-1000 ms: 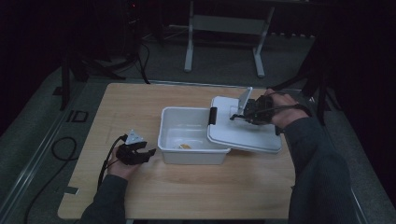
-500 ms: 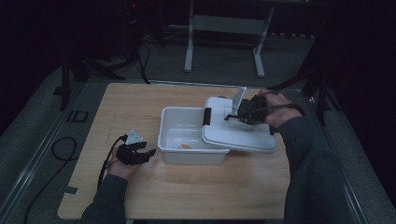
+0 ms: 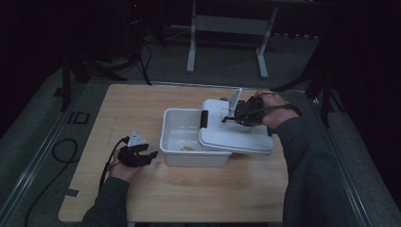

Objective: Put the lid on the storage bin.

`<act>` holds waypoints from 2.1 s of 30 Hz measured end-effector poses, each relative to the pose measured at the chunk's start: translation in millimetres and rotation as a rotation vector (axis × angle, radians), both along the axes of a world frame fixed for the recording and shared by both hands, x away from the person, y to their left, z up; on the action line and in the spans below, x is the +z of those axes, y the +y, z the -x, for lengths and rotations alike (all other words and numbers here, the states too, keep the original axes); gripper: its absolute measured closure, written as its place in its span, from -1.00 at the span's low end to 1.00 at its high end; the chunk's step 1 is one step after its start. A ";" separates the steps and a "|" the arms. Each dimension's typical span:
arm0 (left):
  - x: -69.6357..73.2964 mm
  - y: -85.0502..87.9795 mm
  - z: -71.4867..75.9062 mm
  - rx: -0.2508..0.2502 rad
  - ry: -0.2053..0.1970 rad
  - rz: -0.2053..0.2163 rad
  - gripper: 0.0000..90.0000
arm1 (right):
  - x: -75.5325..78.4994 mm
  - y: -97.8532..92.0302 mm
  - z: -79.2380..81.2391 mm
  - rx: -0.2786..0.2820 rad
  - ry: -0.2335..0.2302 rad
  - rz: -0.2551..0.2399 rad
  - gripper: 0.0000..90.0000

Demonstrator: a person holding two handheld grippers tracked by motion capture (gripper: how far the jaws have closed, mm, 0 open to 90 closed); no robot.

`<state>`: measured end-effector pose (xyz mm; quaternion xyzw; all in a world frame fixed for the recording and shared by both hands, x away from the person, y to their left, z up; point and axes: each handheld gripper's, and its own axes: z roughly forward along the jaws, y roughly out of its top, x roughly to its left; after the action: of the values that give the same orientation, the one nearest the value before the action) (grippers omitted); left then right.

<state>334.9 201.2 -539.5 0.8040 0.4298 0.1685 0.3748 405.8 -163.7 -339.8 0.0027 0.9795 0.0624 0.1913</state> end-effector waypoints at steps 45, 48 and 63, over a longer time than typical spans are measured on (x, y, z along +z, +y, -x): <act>-0.7 -0.2 -0.2 -0.001 0.001 0.001 0.02 | -1.0 42.5 -1.9 0.061 0.011 0.017 0.88; -0.8 -0.3 -0.1 -0.002 0.002 -0.001 0.02 | -0.4 45.4 -1.6 0.065 0.012 0.012 0.88; -0.4 0.0 -0.3 -0.003 -0.001 0.002 0.02 | 2.1 63.3 -0.6 0.086 0.009 0.007 0.88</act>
<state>335.2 201.2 -539.9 0.8043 0.4284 0.1681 0.3760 406.4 -100.4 -337.7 -0.0399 0.9798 0.0670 0.1841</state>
